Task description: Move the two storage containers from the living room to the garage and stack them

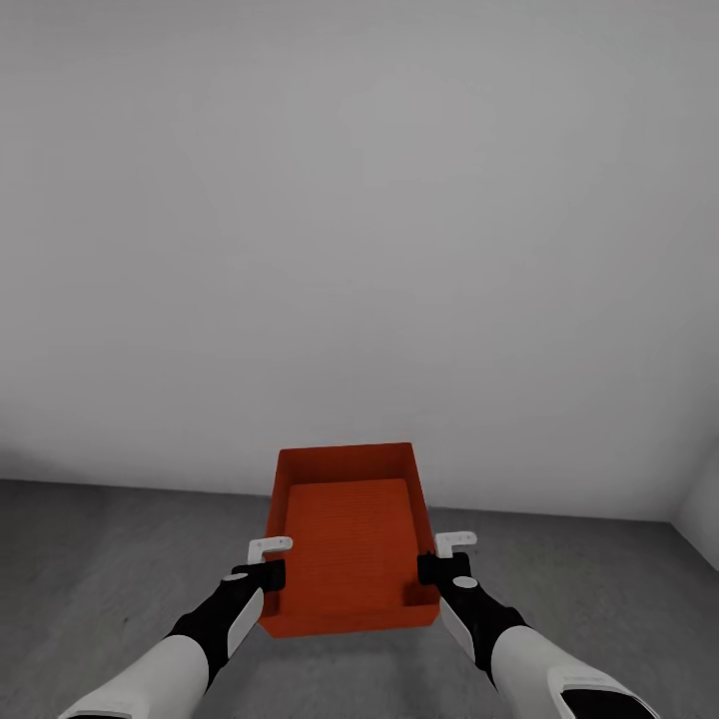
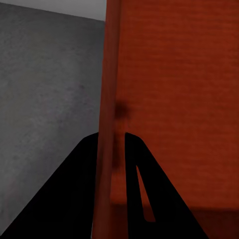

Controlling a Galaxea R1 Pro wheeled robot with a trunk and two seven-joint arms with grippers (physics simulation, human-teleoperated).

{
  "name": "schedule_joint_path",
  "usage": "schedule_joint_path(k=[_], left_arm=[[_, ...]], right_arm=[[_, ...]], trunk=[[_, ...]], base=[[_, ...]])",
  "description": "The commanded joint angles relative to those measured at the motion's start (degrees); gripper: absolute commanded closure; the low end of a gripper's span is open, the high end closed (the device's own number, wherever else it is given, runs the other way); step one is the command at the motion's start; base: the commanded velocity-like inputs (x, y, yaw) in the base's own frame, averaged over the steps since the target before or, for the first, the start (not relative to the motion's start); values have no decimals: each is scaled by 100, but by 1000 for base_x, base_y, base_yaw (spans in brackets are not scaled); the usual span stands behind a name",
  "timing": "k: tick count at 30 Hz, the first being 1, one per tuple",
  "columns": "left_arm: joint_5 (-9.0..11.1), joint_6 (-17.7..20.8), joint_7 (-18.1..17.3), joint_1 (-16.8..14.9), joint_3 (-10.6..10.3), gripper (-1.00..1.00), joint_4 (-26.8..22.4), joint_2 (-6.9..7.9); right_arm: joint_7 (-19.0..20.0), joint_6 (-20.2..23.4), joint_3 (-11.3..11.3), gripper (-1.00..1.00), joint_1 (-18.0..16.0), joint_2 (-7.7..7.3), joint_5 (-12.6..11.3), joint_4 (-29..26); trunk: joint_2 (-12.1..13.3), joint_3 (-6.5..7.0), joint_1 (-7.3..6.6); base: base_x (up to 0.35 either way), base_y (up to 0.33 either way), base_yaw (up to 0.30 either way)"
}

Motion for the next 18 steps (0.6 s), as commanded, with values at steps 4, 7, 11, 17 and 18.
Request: schedule_joint_path(k=[4, 7, 11, 17, 18], left_arm=[[-63, -189, 150, -6, 166, 100, -102, 57], [-63, -189, 150, -6, 167, 100, -101, 56], [-63, -189, 150, -6, 167, 100, -101, 57], [-63, -189, 150, -6, 167, 100, -100, 57], [-63, -189, 150, -6, 166, 100, -100, 58]], right_arm=[[37, -19, 4, 100, -2, 4, -10, 22], [37, -18, 4, 100, -1, 4, -9, 22], [37, -20, 4, 100, -2, 4, -9, 22], [37, -20, 4, 100, -2, 4, -10, 22], [37, -20, 4, 100, -2, 4, -12, 22]], trunk=[[-7, -45, 1], [-7, -72, 1], [-7, -109, 1], [-7, -163, 1], [-7, -172, 1]], base=[[0, 0, 0], [0, 0, 0], [0, 0, 0], [0, 0, 0], [0, 0, 0]])
